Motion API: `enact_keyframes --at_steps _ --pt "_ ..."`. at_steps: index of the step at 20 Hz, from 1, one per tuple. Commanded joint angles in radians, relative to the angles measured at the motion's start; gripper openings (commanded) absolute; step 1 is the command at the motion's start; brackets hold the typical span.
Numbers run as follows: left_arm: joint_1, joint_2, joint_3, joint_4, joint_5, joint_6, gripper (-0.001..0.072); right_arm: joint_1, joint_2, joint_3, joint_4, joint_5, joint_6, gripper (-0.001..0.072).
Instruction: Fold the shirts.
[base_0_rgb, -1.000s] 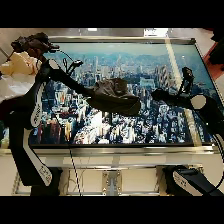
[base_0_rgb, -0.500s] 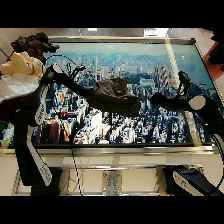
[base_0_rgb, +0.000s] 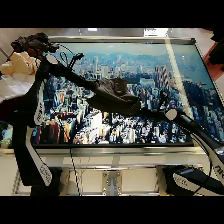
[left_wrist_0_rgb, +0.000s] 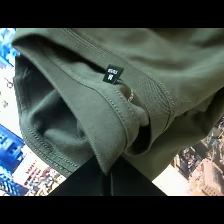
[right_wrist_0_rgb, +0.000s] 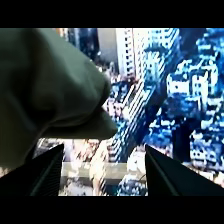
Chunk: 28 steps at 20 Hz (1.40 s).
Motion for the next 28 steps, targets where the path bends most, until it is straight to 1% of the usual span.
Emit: enact_keyframes --at_steps 1,2,3,4,7,9,12,15,16,17,18,21,24,25,28 --pt "0.000 0.012 0.011 -0.034 -0.002 -0.031 0.0013 0.016 -0.088 -0.011 0.088 -0.085 -0.047 0.0547" --pt "0.000 0.012 0.011 -0.034 -0.002 -0.034 0.0014 0.015 -0.088 -0.006 0.107 -0.095 -0.068 0.0544" --pt "0.000 0.012 0.011 -0.034 -0.002 -0.034 0.0013 0.016 -0.088 0.003 0.124 -0.103 -0.094 0.0483" --pt "0.000 0.012 0.011 -0.034 -0.002 -0.034 0.0013 0.015 -0.088 0.013 0.132 -0.103 -0.112 0.0402" --pt "0.000 0.012 0.011 -0.034 -0.002 -0.041 0.0013 0.011 -0.089 0.030 0.144 -0.098 -0.114 0.0392" --pt "0.000 0.012 0.011 -0.034 -0.002 -0.046 0.0013 0.011 -0.091 0.030 0.161 -0.059 -0.114 0.0392" --pt "0.000 0.012 0.011 -0.034 -0.002 -0.052 0.0014 0.011 -0.103 0.030 0.241 0.011 -0.193 0.0392" --pt "0.000 0.012 0.011 -0.034 -0.002 -0.057 0.0013 0.011 -0.135 0.030 0.332 0.040 -0.266 0.0387" --pt "0.000 0.012 0.011 -0.034 -0.002 -0.058 0.0013 0.011 -0.145 0.030 0.349 0.039 -0.272 0.0355" --pt "0.000 0.012 0.011 -0.034 -0.002 -0.060 0.0013 0.011 -0.148 0.030 0.365 0.029 -0.280 0.0214" --pt "0.000 0.012 0.011 -0.034 -0.002 -0.060 0.0013 0.010 -0.147 0.031 0.378 0.013 -0.289 0.0031" --pt "0.000 0.020 0.012 -0.035 -0.002 -0.091 0.0013 -0.020 -0.128 0.099 0.369 0.056 -0.318 0.0035" --pt "0.004 0.098 0.012 -0.029 0.018 -0.093 0.0013 -0.093 -0.014 0.223 0.298 0.146 -0.311 0.0034" --pt "0.006 0.140 0.012 -0.029 0.031 -0.093 0.0013 -0.124 0.038 0.266 0.264 0.190 -0.301 0.0034" --pt "0.019 0.327 0.012 -0.014 0.021 -0.106 0.0011 -0.242 0.231 0.401 0.094 0.358 -0.195 0.0033"
